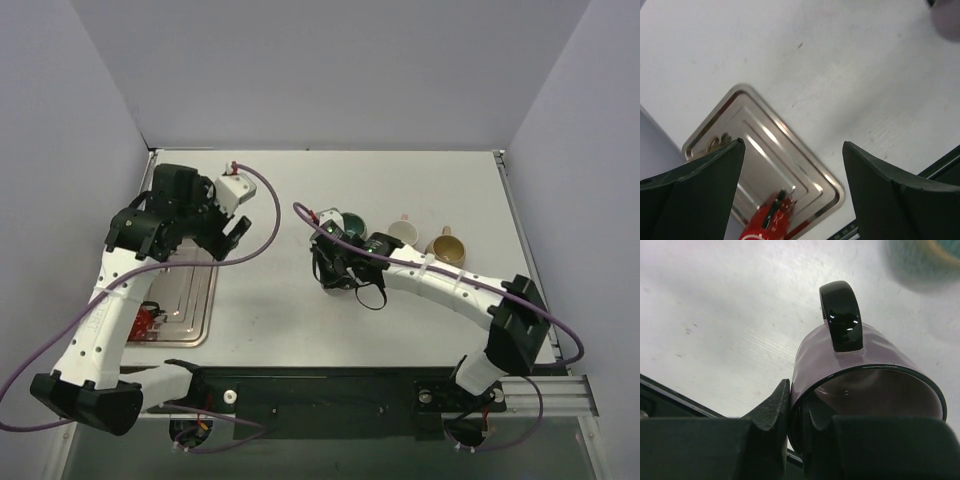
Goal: Turn the mug right side up
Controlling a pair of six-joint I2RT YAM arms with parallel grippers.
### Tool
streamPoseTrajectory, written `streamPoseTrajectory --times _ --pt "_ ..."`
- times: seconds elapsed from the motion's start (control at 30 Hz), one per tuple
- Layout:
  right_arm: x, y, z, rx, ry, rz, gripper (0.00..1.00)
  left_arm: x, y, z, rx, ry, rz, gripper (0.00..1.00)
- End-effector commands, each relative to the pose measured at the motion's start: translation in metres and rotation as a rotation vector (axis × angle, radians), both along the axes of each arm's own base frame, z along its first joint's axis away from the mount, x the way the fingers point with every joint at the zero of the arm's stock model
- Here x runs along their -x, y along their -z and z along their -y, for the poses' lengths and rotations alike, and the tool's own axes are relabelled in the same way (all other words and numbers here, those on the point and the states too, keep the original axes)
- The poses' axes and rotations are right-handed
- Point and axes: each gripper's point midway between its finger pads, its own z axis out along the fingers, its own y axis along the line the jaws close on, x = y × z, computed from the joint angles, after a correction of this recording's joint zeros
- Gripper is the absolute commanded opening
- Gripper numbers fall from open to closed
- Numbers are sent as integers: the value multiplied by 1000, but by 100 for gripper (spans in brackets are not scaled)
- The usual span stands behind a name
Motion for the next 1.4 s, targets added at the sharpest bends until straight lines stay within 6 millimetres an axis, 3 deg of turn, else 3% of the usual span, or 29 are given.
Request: streamPoseTrajectory --times 0.0,0.2,0.33,0.43,0.53,0.57,0.67,0.7,0.87,0.93,1.13,1.23,1.37 --pt "10 26 16 127 -12 -64 0 18 46 -77 -413 -52 -49 90" --pt "4 60 18 180 7 -102 0 59 100 -119 -558 24 -290 88" --pt "-1 75 20 181 25 -141 0 64 127 -150 -621 23 -392 85" --pt "-2 86 24 159 44 -170 0 66 146 -173 -705 9 -465 77" --pt "-3 91 25 151 48 -183 6 67 169 -193 -779 9 -487 75" --pt "-5 92 24 145 46 -188 7 59 171 -200 -816 15 -448 76" --pt "-7 95 23 155 51 -197 13 67 191 -210 -884 94 -465 76" --pt "-8 95 23 156 51 -198 15 70 198 -213 -898 128 -475 77" --pt "-5 80 18 131 41 -178 51 71 205 -225 -933 191 -450 77" --pt "-2 67 16 130 23 -155 56 72 209 -229 -949 222 -451 78" --pt "0 36 18 102 13 -82 63 79 221 -247 -977 262 -523 77" --pt "-1 29 23 101 19 -61 63 63 226 -258 -999 217 -488 77" --pt "-3 22 26 103 30 -39 63 48 240 -252 -907 216 -502 75"
